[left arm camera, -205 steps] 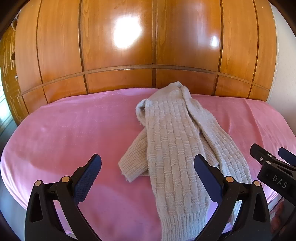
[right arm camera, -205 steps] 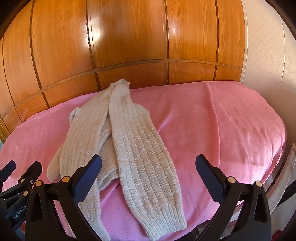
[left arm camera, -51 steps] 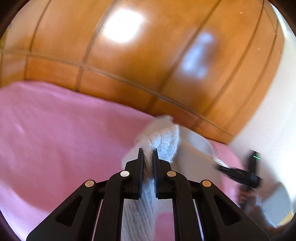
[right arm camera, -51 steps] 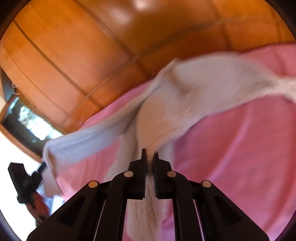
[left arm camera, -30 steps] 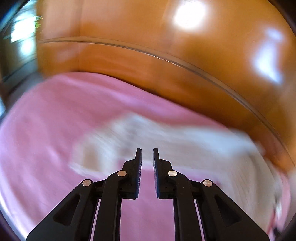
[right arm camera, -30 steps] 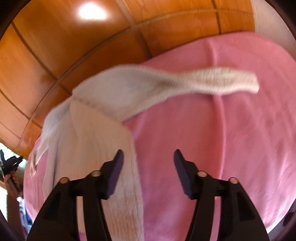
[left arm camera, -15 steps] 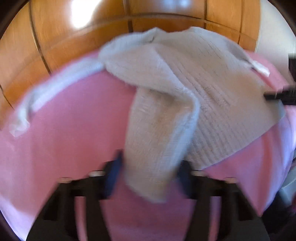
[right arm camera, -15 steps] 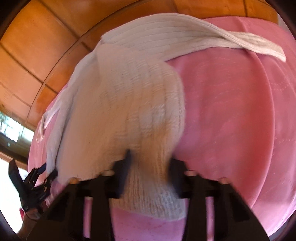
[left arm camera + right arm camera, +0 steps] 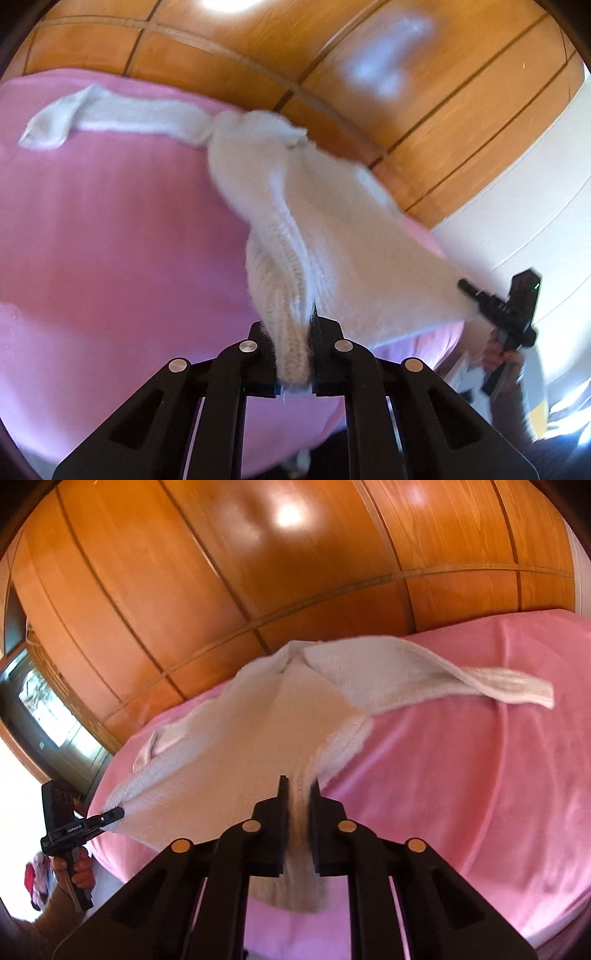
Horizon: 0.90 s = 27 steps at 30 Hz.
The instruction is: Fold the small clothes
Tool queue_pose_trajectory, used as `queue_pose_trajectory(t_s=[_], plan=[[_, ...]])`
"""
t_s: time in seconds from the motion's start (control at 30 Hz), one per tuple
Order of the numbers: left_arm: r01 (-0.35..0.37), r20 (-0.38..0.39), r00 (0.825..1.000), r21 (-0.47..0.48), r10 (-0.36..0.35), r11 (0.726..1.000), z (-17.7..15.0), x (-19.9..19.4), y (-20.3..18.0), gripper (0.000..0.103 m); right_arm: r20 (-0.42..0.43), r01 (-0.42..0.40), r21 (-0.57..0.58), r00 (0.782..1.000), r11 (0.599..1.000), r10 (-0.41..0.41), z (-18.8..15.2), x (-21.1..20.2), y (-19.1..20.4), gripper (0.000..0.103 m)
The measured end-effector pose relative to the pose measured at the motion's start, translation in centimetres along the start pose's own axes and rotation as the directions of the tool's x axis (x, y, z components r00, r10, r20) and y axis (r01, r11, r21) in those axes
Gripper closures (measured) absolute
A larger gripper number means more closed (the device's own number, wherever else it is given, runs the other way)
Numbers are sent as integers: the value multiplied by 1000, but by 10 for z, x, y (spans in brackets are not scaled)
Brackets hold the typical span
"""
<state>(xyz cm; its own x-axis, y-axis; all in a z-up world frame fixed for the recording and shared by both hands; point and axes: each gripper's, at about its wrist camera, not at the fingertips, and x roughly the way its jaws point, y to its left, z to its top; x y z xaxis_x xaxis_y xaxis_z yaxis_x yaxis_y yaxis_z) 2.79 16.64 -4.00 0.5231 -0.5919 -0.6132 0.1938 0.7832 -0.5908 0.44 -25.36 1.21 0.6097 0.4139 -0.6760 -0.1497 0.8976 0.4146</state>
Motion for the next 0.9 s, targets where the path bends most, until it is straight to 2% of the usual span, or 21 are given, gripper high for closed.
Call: queue_pose_trajectory(t_s=[0.13,0.23,0.3,0.37,0.4,0.43,0.5,0.57,0.63,0.67,0.7,0.73,0.77,0.8,0.9], plan=[[-21,-93,996,-105,11,994,-60,1,19,94,-148,51,39,988,998,-45,-55,11,-22,97],[-117,-150,984,-112,100,987,-81,16,29,94,-256,102,94,964,990,-75,-95,29,-39,97],[-153,-168,977,-119,132,981,-84,17,33,92,-290,99,106,955,989,-65,-104,38,-42,96],[-220,-149,968,-118,201,968,-75,10,37,92,-273,85,127,961,988,-48,-98,34,-44,91],[-224,-136,969,-123,207,967,-67,4,39,92,-261,82,129,964,988,-46,-95,30,-46,86],[-242,-112,967,-125,228,962,-58,-1,40,92,-242,79,132,969,988,-45,-89,25,-48,72],[-314,-39,949,-103,312,944,-38,-15,38,92,-199,102,147,977,984,-72,-75,17,-57,50],[-354,25,933,-98,358,930,-27,-28,35,92,-154,140,172,982,975,-113,-63,11,-67,50],[-342,61,935,-108,350,933,-11,-27,30,92,-119,189,208,979,960,-167,-47,11,-83,50],[-331,65,939,-102,338,938,-8,-23,30,92,-100,233,231,971,945,-216,-37,12,-97,50],[-320,64,943,-85,325,944,-3,-14,23,86,-84,286,249,958,925,-274,-27,16,-110,50],[-315,60,946,-75,319,946,-2,-2,18,77,-75,321,255,947,912,-312,-21,19,-116,50],[-303,51,951,-65,306,951,0,13,8,60,-58,375,248,926,893,-373,-8,24,-125,50],[-286,46,956,-51,289,957,2,27,0,55,-41,420,223,906,880,-421,4,30,-129,50],[-256,5,967,44,256,966,4,73,-32,55,7,525,127,848,841,-530,40,56,-135,51]])
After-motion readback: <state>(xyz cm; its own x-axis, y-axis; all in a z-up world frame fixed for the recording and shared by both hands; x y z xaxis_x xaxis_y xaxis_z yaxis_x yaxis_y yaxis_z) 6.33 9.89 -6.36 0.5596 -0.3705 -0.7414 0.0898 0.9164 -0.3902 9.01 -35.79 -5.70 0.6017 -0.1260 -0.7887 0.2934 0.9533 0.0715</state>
